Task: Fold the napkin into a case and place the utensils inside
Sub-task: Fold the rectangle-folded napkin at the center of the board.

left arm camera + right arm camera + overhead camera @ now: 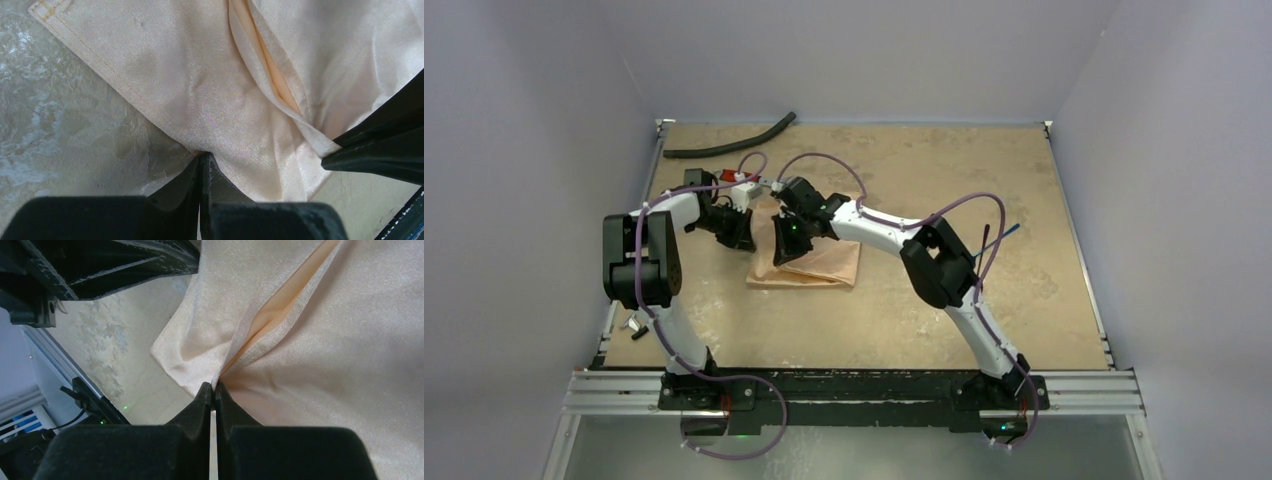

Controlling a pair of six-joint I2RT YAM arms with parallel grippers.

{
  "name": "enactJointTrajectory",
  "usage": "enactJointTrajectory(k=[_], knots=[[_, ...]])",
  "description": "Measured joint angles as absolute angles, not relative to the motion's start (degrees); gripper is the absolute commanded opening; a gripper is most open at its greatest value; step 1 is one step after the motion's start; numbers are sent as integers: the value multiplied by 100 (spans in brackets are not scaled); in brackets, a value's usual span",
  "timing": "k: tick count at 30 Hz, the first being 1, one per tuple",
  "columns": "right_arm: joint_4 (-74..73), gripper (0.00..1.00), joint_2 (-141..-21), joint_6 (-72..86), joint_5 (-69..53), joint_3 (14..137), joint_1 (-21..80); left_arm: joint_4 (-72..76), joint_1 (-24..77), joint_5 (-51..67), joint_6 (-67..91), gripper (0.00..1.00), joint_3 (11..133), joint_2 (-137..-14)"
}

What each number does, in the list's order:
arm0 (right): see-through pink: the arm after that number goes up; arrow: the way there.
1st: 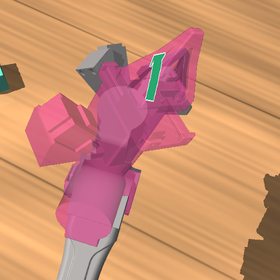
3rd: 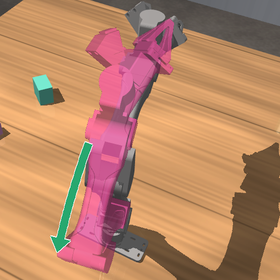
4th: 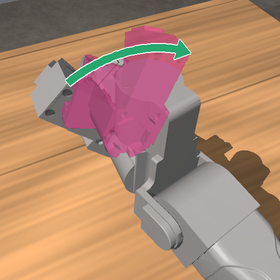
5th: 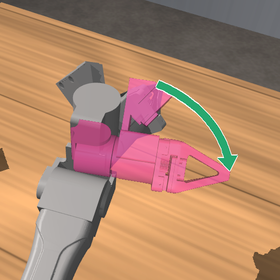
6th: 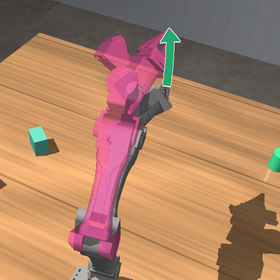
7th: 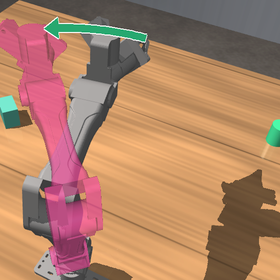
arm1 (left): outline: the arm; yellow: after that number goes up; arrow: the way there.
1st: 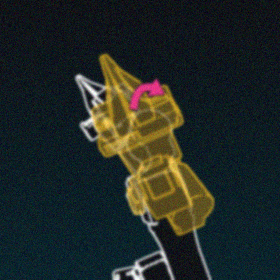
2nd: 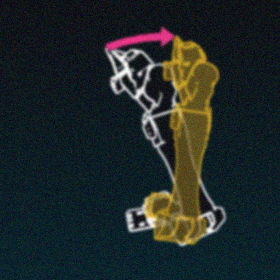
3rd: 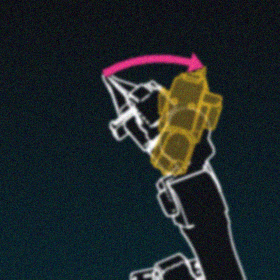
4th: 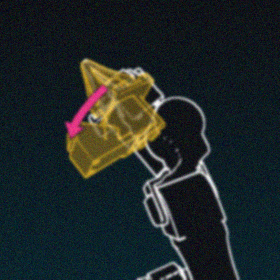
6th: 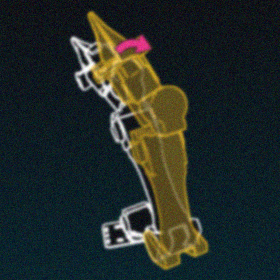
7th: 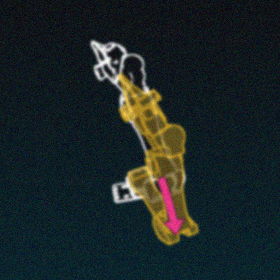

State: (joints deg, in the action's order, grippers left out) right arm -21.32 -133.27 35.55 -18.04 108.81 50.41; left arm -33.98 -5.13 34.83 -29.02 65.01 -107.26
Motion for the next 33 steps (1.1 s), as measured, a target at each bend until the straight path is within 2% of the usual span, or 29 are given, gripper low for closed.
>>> enactJointTrajectory(k=[14,23,24,26,28,33], knots=[[-1404,0,-13469,3671,-2115,11314,5083,-3391,-513,3454,-2803,0,6501,-10726],[-980,0,-13476,3675,-2364,11083,5225,-3393,-513,3450,-2803,0,6501,-10726],[-954,6,-13476,3660,-2373,11006,5249,-3393,-513,3450,-2803,0,6501,-10724],[-941,28,-13476,3638,-2375,10844,5269,-3395,-513,3446,-2803,0,6506,-10724],[-976,42,-13476,3581,-2399,10669,5290,-3424,-513,3430,-2805,0,6525,-10724],[-1037,56,-13461,3529,-2418,10497,5286,-3712,-548,3208,-2840,9,6722,-10748]])
